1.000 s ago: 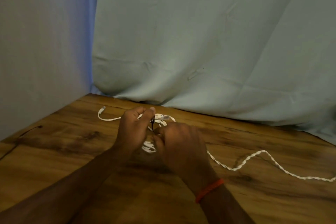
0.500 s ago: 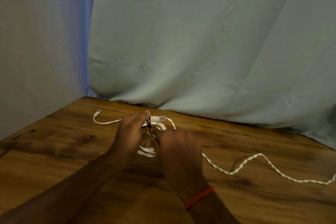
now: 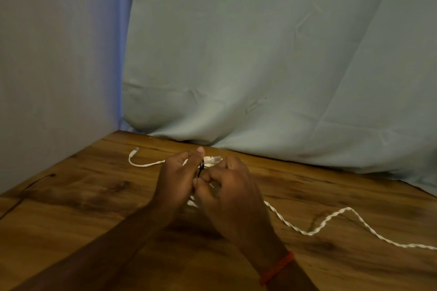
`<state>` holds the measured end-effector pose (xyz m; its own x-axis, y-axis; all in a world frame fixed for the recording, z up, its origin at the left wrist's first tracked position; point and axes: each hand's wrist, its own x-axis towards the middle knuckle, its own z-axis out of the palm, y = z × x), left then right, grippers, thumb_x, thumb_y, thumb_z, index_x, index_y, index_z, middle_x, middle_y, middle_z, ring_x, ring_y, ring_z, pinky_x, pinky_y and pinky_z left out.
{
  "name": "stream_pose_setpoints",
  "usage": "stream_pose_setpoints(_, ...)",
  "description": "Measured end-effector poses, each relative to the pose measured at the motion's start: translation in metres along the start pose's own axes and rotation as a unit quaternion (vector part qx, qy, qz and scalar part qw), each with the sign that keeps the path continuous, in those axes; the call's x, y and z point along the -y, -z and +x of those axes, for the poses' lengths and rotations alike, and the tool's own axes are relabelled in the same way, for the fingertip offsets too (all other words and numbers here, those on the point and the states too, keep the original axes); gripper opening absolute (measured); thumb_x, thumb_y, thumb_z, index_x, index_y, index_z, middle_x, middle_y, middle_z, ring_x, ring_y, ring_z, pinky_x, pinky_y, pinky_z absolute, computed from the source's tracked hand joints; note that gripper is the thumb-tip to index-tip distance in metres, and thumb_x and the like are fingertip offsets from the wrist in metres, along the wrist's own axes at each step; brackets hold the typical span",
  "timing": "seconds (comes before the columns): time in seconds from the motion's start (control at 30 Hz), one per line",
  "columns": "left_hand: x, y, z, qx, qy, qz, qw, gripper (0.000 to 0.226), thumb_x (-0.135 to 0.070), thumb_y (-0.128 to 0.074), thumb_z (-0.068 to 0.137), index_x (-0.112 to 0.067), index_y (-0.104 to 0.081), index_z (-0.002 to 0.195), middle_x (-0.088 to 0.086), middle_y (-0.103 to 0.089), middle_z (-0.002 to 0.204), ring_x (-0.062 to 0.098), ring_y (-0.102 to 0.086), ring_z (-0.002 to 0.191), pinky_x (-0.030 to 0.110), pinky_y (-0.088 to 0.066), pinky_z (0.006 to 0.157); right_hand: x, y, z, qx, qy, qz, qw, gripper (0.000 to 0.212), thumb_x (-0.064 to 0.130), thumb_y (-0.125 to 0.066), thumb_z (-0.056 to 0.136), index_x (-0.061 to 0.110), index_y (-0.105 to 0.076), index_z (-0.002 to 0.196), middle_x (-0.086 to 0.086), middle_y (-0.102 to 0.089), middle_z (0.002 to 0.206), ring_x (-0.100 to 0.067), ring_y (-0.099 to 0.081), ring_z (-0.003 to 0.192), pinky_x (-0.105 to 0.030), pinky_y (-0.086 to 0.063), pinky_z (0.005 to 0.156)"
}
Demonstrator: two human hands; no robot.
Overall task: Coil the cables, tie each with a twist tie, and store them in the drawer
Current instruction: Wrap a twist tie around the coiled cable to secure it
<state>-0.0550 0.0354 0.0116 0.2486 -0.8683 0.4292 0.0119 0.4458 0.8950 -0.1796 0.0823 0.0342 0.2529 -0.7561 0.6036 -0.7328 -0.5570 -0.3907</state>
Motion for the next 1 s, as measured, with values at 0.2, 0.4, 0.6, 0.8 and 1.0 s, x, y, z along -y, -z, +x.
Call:
stream_pose_setpoints(0.2,0.001,-0.002,-0.002,-0.005,-0.02,0.062,0.998,0.043,-0.036,-0.062,0.097,-0.022,-0.059,0.056,-0.005,-0.055,0.049,0.01,-0.049,0.05,0.035,-0.041,0.058,-0.005,0.015,0.007,0.013,-0.117,0.343,0.932,0.017,0.011,-0.072,0.088,0.008,-0.077,0.072,0.001,-0.073,0.072,-0.009,-0.066,0.064,-0.028,-0.053,0.059)
stream_pose_setpoints(0.4,-0.007,-0.006,-0.004,0.014,-0.048,0.051,0.997,0.038,-0.03,-0.059,0.098,-0.019,-0.06,0.062,-0.004,-0.054,0.048,0.003,-0.047,0.045,0.028,-0.037,0.054,-0.008,0.019,0.008,-0.021,-0.145,0.432,0.89,0.021,0.008,-0.068,0.091,-0.004,-0.075,0.075,-0.004,-0.068,0.06,-0.005,-0.056,0.052,-0.014,-0.041,0.048)
stream_pose_setpoints(0.6,-0.007,-0.004,-0.002,0.052,-0.017,-0.056,0.997,0.035,-0.049,-0.07,0.085,-0.019,-0.07,0.067,0.012,-0.063,0.062,0.023,-0.055,0.06,0.036,-0.043,0.063,-0.014,0.018,0.009,-0.031,-0.099,0.44,0.892,0.023,0.005,-0.069,0.091,-0.011,-0.071,0.075,-0.008,-0.067,0.062,-0.003,-0.058,0.051,-0.013,-0.043,0.05)
stream_pose_setpoints(0.8,0.004,-0.006,-0.005,0.085,0.043,-0.099,0.991,0.061,-0.068,-0.079,0.064,-0.008,-0.07,0.074,0.02,-0.056,0.063,0.026,-0.047,0.06,0.034,-0.039,0.059,-0.025,0.02,0.009,-0.041,-0.079,0.399,0.912,0.022,0.012,-0.074,0.09,0.001,-0.076,0.071,-0.012,-0.073,0.065,-0.023,-0.064,0.051,-0.03,-0.052,0.049)
stream_pose_setpoints(1.0,-0.001,-0.007,-0.01,0.083,0.099,-0.151,0.98,0.064,-0.05,-0.082,0.069,0.005,-0.07,0.097,0.04,-0.065,0.097,0.048,-0.067,0.088,0.055,-0.052,0.082,-0.026,0.019,0.004,-0.021,-0.018,0.408,0.913,0.015,0.013,-0.09,0.069,0.01,-0.08,0.08,-0.008,-0.077,0.08,-0.029,-0.074,0.077,-0.042,-0.061,0.072)
